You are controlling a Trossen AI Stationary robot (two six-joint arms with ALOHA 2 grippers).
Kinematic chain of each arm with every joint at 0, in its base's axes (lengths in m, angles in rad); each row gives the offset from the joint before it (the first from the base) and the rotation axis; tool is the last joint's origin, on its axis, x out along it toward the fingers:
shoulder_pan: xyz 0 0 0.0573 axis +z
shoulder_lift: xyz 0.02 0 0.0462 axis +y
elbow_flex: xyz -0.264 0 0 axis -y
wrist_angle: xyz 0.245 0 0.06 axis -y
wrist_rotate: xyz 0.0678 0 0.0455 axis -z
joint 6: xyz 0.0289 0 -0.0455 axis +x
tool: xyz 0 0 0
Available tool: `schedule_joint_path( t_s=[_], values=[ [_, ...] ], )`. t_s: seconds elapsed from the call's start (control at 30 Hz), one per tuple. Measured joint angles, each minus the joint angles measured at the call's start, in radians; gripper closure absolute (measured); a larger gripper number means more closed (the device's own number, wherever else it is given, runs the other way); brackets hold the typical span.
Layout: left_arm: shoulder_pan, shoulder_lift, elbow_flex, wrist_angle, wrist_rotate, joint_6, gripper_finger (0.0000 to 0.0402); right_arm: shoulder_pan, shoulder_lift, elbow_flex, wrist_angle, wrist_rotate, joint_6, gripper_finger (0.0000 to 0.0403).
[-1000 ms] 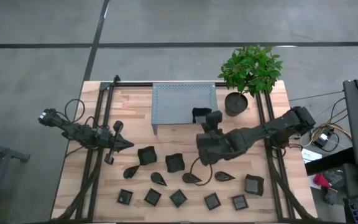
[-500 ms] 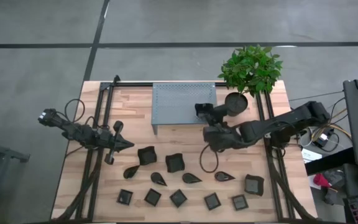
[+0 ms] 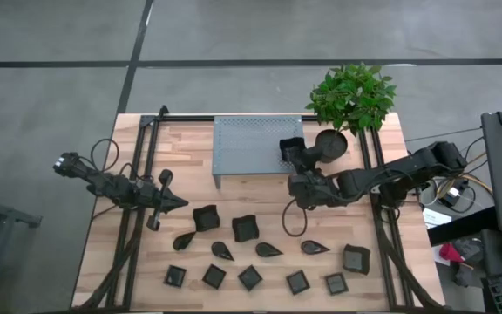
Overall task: Pick & Place Mini shaped plates
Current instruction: Stack the black distorted square plate on top of the black distorted square plate on the shelf
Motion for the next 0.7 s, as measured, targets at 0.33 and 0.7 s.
schedule_joint_path(
  t_s=[0.33,0.7],
  values=[
    [0.0,0.0,0.0,0.0,0.0,0.0,0.0401,0.039,-0.003,0.088,-0.033,-0.026,0.131,0.0394],
    [0.0,0.0,0.0,0.0,0.0,0.0,0.0401,0.2,-0.003,0.234,-0.298,-0.257,0.477,0.0371]
  ],
)
